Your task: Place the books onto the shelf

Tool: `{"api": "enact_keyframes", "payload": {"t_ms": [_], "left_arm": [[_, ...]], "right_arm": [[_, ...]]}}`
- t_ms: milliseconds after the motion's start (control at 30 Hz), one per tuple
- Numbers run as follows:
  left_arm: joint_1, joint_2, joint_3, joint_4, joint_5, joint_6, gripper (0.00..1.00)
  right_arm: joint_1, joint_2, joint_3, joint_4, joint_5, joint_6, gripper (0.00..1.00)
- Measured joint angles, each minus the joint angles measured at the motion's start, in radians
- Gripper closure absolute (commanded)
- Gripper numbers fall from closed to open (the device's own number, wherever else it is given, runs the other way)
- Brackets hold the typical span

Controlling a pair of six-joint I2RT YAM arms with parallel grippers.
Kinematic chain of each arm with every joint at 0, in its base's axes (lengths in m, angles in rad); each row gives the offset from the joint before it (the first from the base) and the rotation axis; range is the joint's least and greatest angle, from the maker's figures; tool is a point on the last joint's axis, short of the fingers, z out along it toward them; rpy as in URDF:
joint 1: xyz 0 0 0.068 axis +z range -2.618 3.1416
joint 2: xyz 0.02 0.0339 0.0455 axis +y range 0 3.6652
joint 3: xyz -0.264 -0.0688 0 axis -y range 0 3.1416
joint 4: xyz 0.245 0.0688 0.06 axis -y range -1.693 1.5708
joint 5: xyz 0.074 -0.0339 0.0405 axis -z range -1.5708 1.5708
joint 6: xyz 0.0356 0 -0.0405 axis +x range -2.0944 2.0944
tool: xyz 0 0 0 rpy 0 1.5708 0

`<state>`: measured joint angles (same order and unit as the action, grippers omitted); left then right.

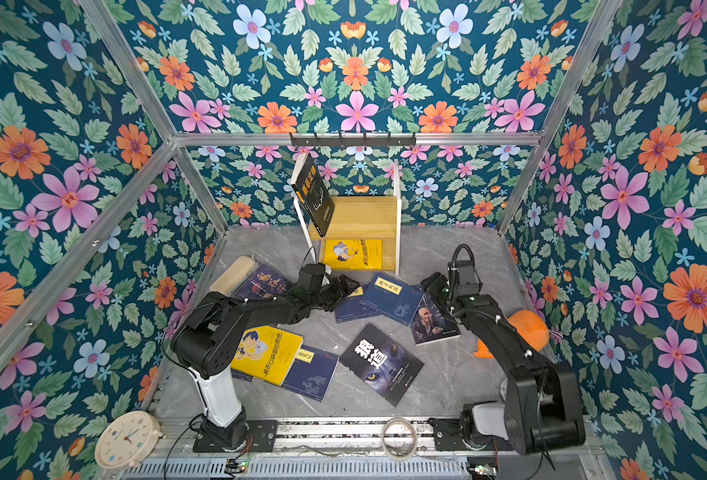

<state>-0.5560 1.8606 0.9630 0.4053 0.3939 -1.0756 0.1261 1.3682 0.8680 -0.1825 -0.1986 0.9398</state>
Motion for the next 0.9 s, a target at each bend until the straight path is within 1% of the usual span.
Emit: {"api": "enact_keyframes", "payload": {"t_ms": [67,133,233,367,500,633,733,900], "left_arm": [[0.0,0.017,0.029,-0.011,-0.001,0.026,0.2],[0.0,0.048,0.061,-0.017,-0.002,0.062,0.21],[-0.002,0.09,0.108,-0.042,0.002,0.117,0.22],[-0.008,0.116,0.147,-0.076,0.003,0.183,0.21],[-0.021,0.143,0.188,-0.099,0.01,0.229,0.21],[-0.035,0.187,0.234,-0.114,0.027,0.251,0.2],[-0.049,0.199,0.242,-0.104,0.031,0.266,0.21],[-0.068,0.219,0.249,-0.08,0.062,0.27,0.24]], "right_arm": [[0.0,0.07,0.026,0.032,0.017,0.012,0.35],[0.0,0.112,0.004,0.078,0.019,0.034,0.39],[0.005,0.172,-0.051,0.159,0.022,0.088,0.39],[0.02,0.234,-0.077,0.23,-0.01,0.139,0.4],[0.026,0.233,-0.106,0.266,-0.033,0.177,0.4],[0.041,0.204,-0.106,0.236,-0.029,0.181,0.4],[0.051,0.196,-0.111,0.23,-0.035,0.178,0.4],[0.048,0.238,-0.082,0.209,-0.04,0.174,0.4]]}}
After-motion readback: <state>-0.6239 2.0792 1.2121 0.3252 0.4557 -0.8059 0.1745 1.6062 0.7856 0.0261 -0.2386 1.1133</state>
